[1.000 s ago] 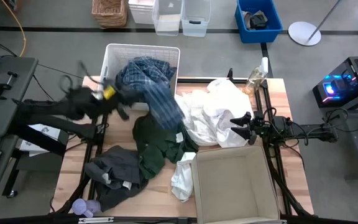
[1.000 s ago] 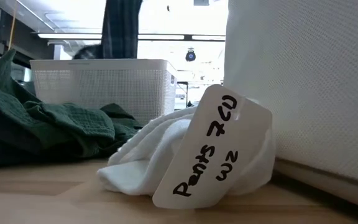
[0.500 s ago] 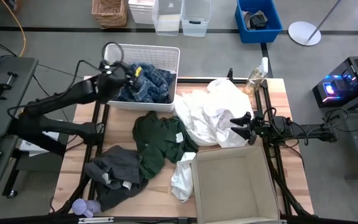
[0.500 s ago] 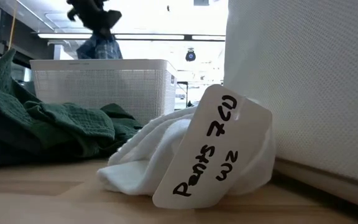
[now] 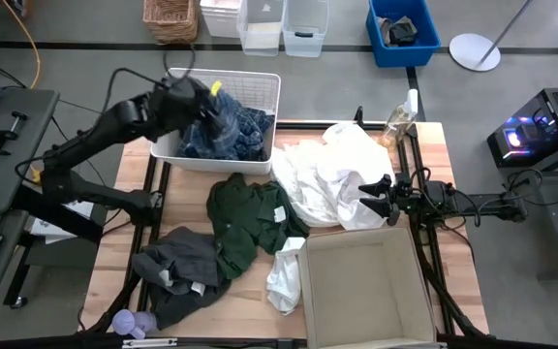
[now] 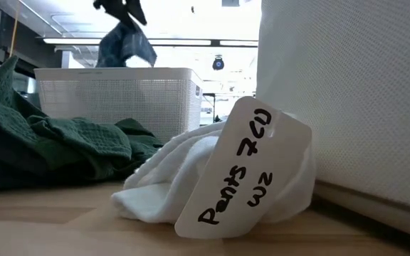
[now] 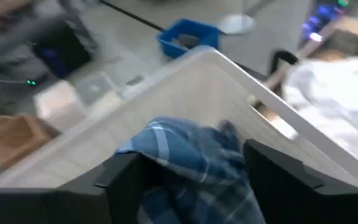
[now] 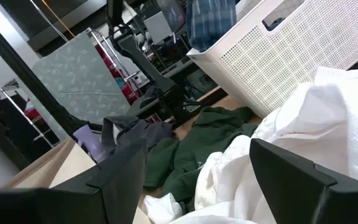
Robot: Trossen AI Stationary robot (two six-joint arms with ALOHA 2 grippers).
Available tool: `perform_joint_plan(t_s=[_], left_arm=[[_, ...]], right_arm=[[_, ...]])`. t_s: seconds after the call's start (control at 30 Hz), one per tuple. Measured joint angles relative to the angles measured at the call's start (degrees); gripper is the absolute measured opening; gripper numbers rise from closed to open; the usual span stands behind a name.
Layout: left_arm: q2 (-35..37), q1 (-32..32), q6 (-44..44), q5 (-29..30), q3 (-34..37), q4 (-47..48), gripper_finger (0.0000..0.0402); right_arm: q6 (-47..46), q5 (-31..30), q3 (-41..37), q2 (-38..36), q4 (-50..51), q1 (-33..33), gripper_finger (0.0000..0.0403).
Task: Sort clothes
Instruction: Put the blue checkered shirt into the top white laundry organizer, then put the green shirt into the top white laundry organizer
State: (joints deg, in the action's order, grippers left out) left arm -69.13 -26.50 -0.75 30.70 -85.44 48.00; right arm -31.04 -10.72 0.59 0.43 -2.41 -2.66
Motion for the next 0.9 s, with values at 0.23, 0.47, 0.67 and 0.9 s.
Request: perform_joint_plan(t_s=[0.23,0.47,0.67,0.9], left_arm=[[-4.8,-10.2,-10.2,-10.0,-3.7,12.6,0.0274],[-10.5,-14.5,-16.1,-37.2,-3.2,19.1,0.0274],[-6.1,-13.0,-14.4,-42.0,-3.3,10.5,0.0274],[-0.6,8.0,-13.6,-29.4,-1.3,26.8,0.0273]], right_arm=[[0.0,0.0,0.0,0.0,0.0,0.0,0.0279],[0.0,0.0,0.0,0.0,0.0,0.0,0.0279],[0.0,0.0,0.0,0.0,0.0,0.0,0.0279],[0.0,0.0,0.0,0.0,0.0,0.0,0.0279]])
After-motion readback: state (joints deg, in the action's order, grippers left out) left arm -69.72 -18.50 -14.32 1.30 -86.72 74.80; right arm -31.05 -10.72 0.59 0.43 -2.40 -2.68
